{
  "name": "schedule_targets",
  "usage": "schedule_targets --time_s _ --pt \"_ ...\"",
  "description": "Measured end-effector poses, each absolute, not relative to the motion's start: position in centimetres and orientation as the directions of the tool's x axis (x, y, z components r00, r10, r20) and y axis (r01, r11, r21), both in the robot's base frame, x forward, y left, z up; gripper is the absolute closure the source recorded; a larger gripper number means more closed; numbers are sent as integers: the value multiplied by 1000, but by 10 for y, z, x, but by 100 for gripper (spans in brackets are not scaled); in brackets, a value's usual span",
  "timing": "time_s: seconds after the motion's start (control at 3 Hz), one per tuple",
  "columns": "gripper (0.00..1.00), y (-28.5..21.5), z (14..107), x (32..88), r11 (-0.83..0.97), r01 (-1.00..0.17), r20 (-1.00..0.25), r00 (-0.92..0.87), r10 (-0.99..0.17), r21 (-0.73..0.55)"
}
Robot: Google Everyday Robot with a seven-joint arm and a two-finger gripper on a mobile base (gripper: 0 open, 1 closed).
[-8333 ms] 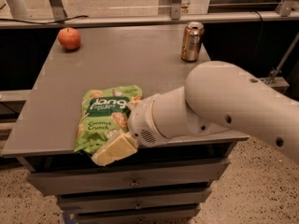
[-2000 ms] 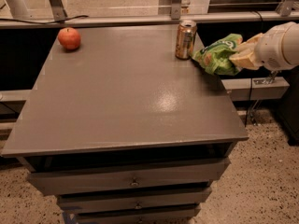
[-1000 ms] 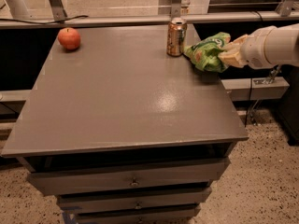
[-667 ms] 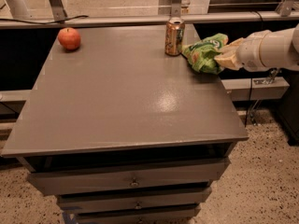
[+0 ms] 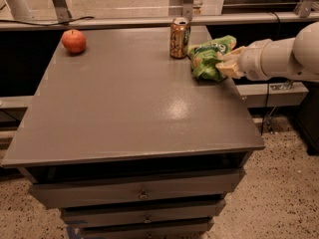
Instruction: Move green rice chip bag near orange can
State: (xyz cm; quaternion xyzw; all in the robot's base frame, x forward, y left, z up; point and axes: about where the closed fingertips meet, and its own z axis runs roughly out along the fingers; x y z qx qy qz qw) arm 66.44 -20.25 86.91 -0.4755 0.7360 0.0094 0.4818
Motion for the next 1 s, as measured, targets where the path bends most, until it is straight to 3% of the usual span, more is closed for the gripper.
schedule_targets --time_s 0.33,1.0 --pt "83 -193 863 667 543 -720 -724 -83 -685 -431" --pt "36 -185 863 667 541 -728 -727 -85 -681 -421"
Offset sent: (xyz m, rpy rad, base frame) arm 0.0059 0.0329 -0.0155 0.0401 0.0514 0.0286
